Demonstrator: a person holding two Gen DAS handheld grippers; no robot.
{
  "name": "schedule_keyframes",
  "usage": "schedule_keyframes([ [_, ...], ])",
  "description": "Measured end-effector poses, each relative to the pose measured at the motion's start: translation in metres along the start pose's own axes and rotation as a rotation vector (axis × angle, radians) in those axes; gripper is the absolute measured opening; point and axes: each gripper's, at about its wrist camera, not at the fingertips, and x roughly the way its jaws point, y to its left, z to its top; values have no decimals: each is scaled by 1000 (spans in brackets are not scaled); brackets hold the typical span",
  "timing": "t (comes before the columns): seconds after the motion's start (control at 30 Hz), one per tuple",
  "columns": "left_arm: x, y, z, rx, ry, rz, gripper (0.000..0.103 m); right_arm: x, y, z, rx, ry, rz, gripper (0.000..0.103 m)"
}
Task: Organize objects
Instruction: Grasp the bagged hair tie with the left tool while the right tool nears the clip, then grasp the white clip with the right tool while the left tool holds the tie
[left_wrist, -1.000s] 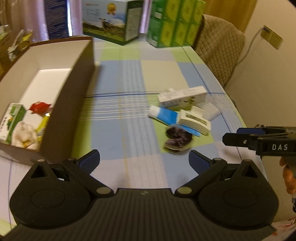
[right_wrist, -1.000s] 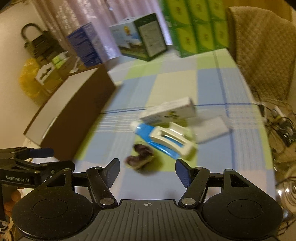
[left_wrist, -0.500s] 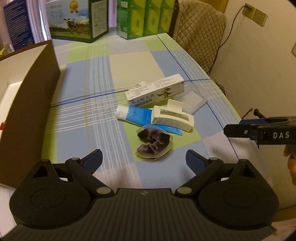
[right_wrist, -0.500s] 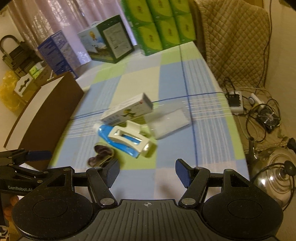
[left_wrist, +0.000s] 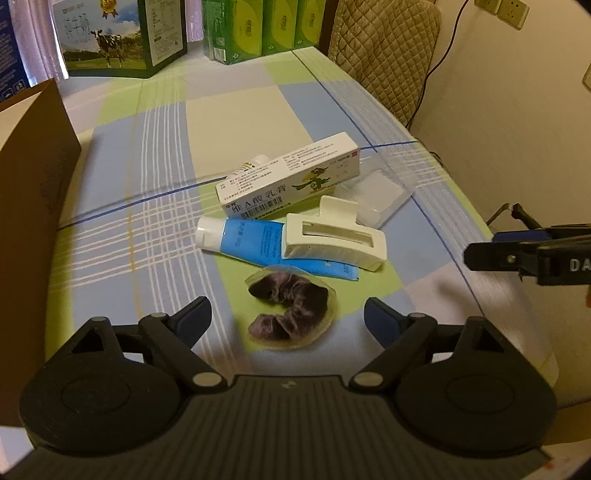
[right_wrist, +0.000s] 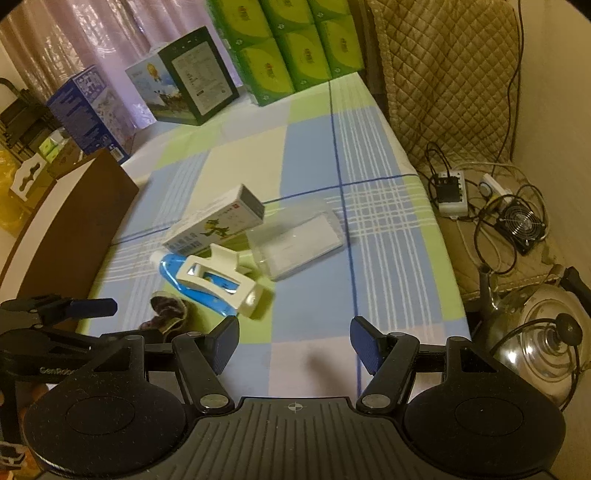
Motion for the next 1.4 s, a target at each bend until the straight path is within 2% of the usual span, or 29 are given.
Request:
schedule_keyframes([
  [0.23,21,-2,8,5,18,13,83,3,-10,4,13,7,-10,64],
  [0.3,27,-4,9,11,24,10,73,4,-12,5,14,9,-8,64],
  [0.43,34,-3,8,-2,43,19,61,8,-12,8,1,8,1,64],
  [0.53,33,-1,7,-20,42,10,44,12,-8,11,-26,6,15,64],
  [0.57,31,0,6,-23,40,9,34,14,-6,12,-40,6,22,64],
  [0.63,28,2,5,-36,36,6,28,18,-1,14,-69,6,37,64],
  [0.67,26,4,4,-46,31,6,21,20,2,14,-83,3,44,64],
  [0.77,19,10,2,-67,17,36,17,26,12,16,-139,-21,79,64],
  [1.03,-4,42,-10,-171,-2,101,17,47,37,28,-376,-79,168,64],
  [1.23,-15,59,-27,-232,3,136,17,74,51,30,-517,-38,216,64],
  [1.4,-21,64,-37,-261,9,146,17,95,63,25,-618,-20,204,64],
])
